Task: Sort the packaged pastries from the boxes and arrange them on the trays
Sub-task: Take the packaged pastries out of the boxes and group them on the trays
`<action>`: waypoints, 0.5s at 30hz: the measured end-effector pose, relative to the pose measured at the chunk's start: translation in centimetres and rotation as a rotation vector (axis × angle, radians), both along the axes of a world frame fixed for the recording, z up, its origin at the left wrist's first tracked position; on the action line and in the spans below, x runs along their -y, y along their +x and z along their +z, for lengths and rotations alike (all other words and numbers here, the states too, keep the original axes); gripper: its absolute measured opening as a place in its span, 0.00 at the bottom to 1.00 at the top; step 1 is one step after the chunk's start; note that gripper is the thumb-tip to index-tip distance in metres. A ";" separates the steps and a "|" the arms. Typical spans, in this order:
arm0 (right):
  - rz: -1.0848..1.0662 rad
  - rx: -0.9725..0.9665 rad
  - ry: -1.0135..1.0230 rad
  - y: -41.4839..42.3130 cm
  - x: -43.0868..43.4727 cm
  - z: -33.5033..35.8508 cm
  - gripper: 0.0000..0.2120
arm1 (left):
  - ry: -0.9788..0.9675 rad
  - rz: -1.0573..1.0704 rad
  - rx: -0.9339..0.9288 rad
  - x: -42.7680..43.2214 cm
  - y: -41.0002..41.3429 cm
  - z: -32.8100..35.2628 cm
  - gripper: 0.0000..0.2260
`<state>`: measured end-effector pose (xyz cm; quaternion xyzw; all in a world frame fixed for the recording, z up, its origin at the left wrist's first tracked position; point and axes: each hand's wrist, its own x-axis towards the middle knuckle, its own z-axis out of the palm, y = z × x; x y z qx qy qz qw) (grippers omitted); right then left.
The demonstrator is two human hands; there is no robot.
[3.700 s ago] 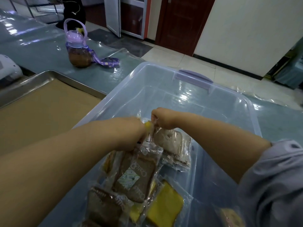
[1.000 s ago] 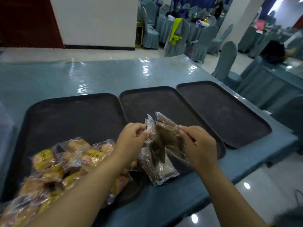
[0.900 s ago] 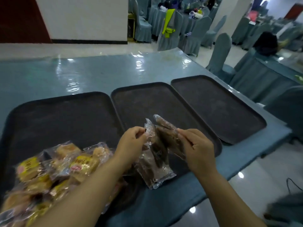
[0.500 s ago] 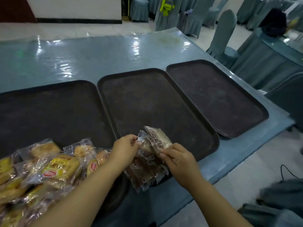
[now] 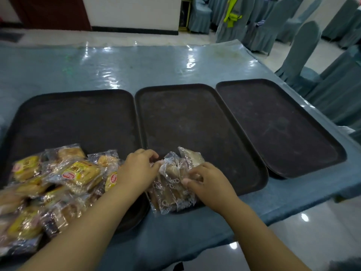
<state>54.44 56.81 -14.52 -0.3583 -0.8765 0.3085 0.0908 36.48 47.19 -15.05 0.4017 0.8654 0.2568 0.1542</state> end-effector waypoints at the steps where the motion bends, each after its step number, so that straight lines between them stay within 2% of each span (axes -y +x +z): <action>1: 0.006 -0.001 0.001 -0.1 -0.1 0.6 0.15 | 0.023 0.004 -0.002 0.6 0.0 0.5 0.11; 8: 0.130 -0.075 0.003 -3.1 1.3 4.8 0.10 | 0.064 0.041 -0.049 6.6 -0.8 4.5 0.08; 15: 0.323 -0.080 0.024 -8.7 7.4 8.4 0.11 | 0.045 0.100 -0.214 15.7 -4.0 9.0 0.11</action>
